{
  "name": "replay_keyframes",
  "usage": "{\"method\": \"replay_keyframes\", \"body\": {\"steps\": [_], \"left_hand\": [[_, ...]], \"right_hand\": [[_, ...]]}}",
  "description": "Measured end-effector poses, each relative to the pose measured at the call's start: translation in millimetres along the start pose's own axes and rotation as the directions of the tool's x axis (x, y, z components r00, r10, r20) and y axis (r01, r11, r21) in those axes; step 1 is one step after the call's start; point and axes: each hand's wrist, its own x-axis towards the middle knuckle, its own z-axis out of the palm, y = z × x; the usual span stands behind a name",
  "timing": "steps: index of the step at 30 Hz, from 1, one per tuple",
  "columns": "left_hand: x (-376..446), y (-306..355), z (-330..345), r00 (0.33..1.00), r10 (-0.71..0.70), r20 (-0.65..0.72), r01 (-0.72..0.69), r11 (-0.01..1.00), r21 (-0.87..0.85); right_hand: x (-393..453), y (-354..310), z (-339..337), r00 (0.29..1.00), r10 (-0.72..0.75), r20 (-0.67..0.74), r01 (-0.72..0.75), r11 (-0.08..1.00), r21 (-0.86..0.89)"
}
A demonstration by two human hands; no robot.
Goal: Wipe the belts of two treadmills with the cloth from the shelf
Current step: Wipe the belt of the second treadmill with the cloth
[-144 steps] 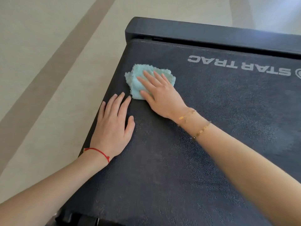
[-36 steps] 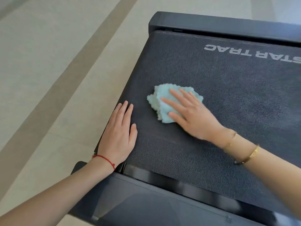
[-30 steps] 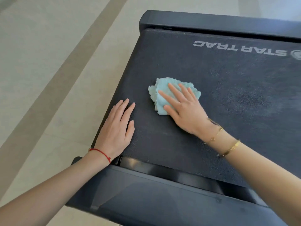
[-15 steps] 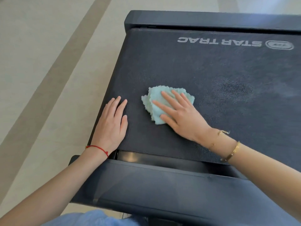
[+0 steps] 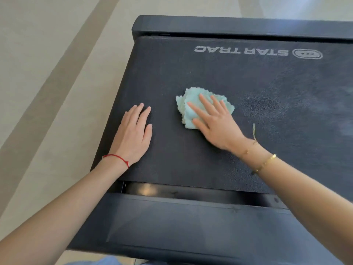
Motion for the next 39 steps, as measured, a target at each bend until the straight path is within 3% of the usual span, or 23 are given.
{"method": "replay_keyframes", "body": {"steps": [3, 6, 8, 10, 12, 14, 16, 20, 23, 28, 30, 32, 37, 39], "left_hand": [[16.1, 12.8, 6.2, 1.0, 0.002, 0.003, -0.002, 1.0, -0.005], [27.4, 15.7, 9.6, 1.0, 0.018, 0.026, -0.018, 1.0, 0.017], [35.9, 14.7, 8.9, 0.999, 0.022, 0.041, -0.023, 0.999, 0.036], [45.9, 14.5, 8.2, 0.998, 0.023, 0.059, -0.026, 0.998, 0.049], [55.8, 15.2, 8.4, 0.997, 0.012, 0.076, -0.017, 0.998, 0.067], [65.0, 16.7, 11.5, 0.997, 0.006, 0.079, -0.013, 0.996, 0.088], [74.1, 17.1, 14.2, 0.997, 0.007, 0.081, -0.014, 0.996, 0.093], [92.4, 16.7, 16.6, 0.997, 0.023, 0.078, -0.03, 0.996, 0.09], [98.0, 18.7, 20.5, 0.997, 0.007, 0.082, -0.017, 0.992, 0.125], [98.1, 20.6, 27.8, 0.999, -0.007, 0.04, 0.001, 0.989, 0.151], [99.0, 19.4, 28.2, 1.0, -0.009, 0.023, 0.006, 0.989, 0.148], [98.7, 19.4, 27.5, 1.0, 0.001, 0.013, -0.003, 0.989, 0.147], [98.3, 19.5, 26.3, 1.0, 0.009, 0.009, -0.01, 0.989, 0.147], [97.9, 19.6, 27.8, 1.0, 0.003, 0.013, -0.005, 0.987, 0.159]], "right_hand": [[-57.4, -34.7, 5.0, 0.967, -0.25, 0.052, 0.249, 0.968, 0.02], [-81.6, -27.2, -1.9, 0.943, -0.321, 0.085, 0.317, 0.947, 0.056], [-61.7, 0.6, -5.6, 0.966, -0.248, 0.071, 0.246, 0.968, 0.04], [-21.3, 35.7, -10.5, 0.997, -0.07, 0.016, 0.069, 0.997, 0.036], [21.4, 60.9, -17.0, 0.991, 0.136, -0.007, -0.136, 0.99, 0.032], [46.3, 60.0, -15.1, 0.971, 0.239, -0.019, -0.239, 0.971, 0.005], [44.8, 39.6, -5.0, 0.984, 0.176, -0.039, -0.176, 0.984, -0.004], [-4.9, 12.4, -1.5, 0.99, -0.138, 0.008, 0.138, 0.99, 0.003], [-6.3, 31.4, -10.5, 0.983, -0.182, 0.029, 0.181, 0.983, 0.035], [95.3, 87.2, -12.9, 0.992, 0.108, -0.071, -0.107, 0.994, 0.022], [146.9, 86.4, -11.7, 0.955, 0.291, -0.059, -0.291, 0.957, 0.012], [177.8, 61.6, -7.9, 0.938, 0.343, -0.054, -0.344, 0.939, 0.001], [131.5, 18.1, -0.5, 0.998, -0.057, -0.019, 0.058, 0.998, 0.03], [119.2, 47.3, -7.3, 0.998, -0.058, -0.032, 0.06, 0.997, 0.056]]}}
